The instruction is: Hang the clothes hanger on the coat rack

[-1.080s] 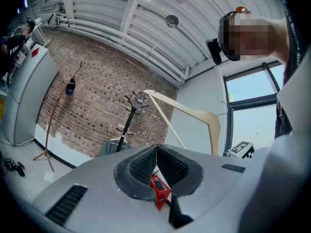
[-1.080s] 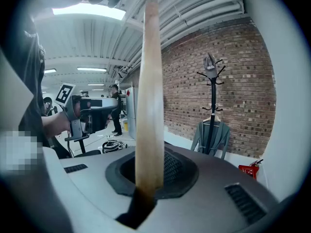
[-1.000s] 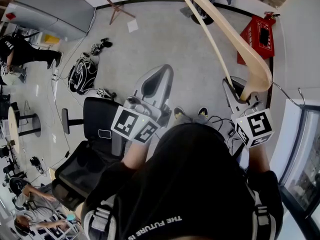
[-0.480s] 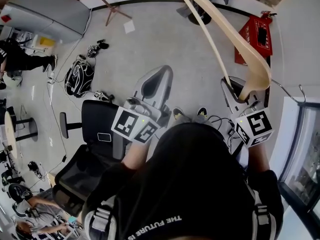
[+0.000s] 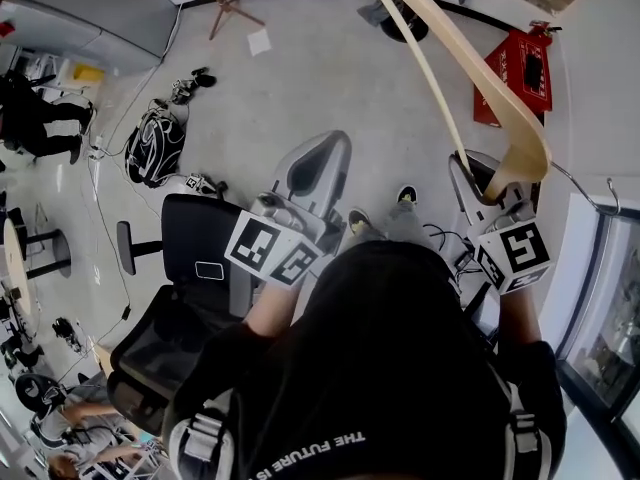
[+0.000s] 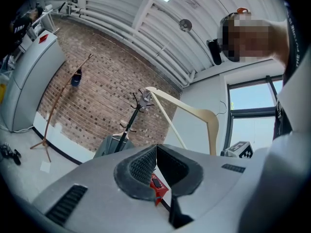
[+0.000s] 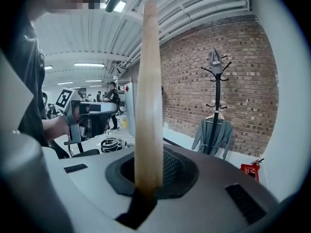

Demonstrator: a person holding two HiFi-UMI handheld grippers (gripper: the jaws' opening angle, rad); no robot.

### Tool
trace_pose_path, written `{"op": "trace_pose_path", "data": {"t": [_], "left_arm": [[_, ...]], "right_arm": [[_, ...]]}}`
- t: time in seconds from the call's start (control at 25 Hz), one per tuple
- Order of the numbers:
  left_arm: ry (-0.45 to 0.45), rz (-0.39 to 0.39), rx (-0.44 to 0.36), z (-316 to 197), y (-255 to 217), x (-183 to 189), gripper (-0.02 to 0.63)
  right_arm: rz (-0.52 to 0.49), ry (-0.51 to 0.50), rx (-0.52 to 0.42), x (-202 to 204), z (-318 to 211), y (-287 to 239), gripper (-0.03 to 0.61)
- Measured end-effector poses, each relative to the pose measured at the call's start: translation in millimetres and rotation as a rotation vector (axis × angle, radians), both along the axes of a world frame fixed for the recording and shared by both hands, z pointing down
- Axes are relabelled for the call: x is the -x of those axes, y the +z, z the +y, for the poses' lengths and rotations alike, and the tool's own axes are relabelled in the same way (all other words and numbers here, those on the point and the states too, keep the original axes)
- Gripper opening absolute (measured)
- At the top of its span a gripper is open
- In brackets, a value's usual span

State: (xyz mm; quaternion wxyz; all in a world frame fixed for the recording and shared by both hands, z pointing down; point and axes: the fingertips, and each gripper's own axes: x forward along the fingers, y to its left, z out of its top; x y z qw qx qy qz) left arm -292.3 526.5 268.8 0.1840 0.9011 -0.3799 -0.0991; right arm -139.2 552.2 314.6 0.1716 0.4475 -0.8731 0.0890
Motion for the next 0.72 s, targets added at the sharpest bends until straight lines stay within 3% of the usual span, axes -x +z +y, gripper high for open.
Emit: {"op": "trace_pose_path", "data": {"t": [0.36,0.72], "left_arm": [[0.023,-0.03,-0.002,-57.5,7.9,-27.1,0.02],[0.028,-0.059,-0.004,-170.2,4.9,-95.3,0.02]], "right_arm": [[-0.017,0.017,0.003,-24.7,-57.0,13.9,0.038],[-0.031,0.013,0.012,-90.1,-169.9,23.2,0.038]]}}
